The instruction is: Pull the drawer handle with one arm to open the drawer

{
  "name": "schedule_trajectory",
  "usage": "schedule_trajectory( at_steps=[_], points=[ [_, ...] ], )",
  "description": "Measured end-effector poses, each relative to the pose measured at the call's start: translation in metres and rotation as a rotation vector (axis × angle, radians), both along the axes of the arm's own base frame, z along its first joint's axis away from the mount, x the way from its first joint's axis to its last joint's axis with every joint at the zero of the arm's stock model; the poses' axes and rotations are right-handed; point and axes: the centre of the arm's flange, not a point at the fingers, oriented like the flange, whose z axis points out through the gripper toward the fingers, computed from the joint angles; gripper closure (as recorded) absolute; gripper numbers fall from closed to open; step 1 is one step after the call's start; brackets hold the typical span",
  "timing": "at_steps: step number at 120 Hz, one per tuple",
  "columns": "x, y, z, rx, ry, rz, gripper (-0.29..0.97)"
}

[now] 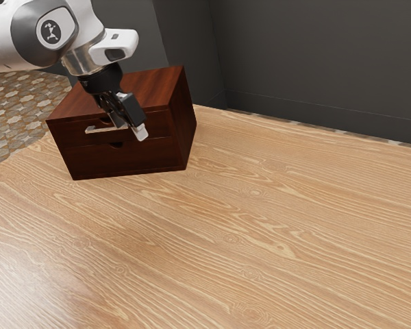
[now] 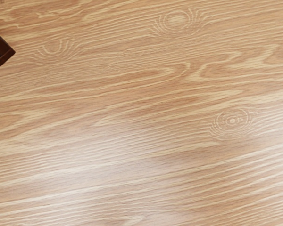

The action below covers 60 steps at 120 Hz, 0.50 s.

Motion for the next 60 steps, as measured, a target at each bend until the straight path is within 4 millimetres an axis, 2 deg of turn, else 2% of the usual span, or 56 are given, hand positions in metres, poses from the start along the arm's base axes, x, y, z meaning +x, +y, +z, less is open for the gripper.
schedule_trajectory(
  at_steps=[26, 33, 36, 41, 45, 49, 54, 60],
  points=[
    [0.001, 0.002, 0.001, 0.003, -0.003, -0.004, 0.0],
    [0.0, 0.0, 0.009, 0.01, -0.018, -0.016, 0.0],
    [-0.004, -0.002, 0.021, 0.024, -0.038, -0.023, 0.0],
    [-0.022, -0.004, 0.061, 0.071, -0.096, -0.036, 0.0],
    [-0.046, -0.006, 0.097, 0.117, -0.148, -0.054, 0.0],
    [-0.068, -0.008, 0.124, 0.156, -0.187, -0.079, 0.0],
    [-0.086, -0.008, 0.144, 0.193, -0.212, -0.117, 0.0],
    [-0.096, 0.0, 0.149, 0.225, -0.207, -0.158, 0.0]
  ],
)
